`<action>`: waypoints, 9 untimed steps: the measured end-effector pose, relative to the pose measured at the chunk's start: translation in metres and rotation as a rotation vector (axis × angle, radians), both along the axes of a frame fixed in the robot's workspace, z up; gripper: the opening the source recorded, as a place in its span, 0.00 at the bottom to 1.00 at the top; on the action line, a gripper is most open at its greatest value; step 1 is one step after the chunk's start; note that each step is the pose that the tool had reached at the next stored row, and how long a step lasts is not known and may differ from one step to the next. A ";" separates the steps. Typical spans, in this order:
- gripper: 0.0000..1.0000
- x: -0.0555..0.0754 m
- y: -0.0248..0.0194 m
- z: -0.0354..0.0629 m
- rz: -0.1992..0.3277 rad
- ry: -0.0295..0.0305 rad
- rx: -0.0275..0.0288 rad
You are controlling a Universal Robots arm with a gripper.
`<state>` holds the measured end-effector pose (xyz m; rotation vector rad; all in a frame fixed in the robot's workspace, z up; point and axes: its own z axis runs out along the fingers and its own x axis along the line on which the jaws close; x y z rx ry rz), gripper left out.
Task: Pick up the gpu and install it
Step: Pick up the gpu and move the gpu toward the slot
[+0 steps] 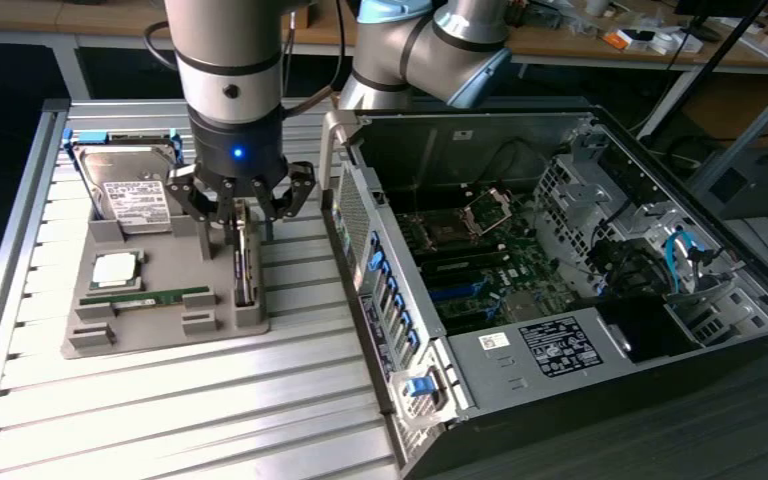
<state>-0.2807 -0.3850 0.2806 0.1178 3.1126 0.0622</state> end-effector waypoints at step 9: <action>0.48 0.000 0.0019 -0.0036 0.000 -0.0002 0.0001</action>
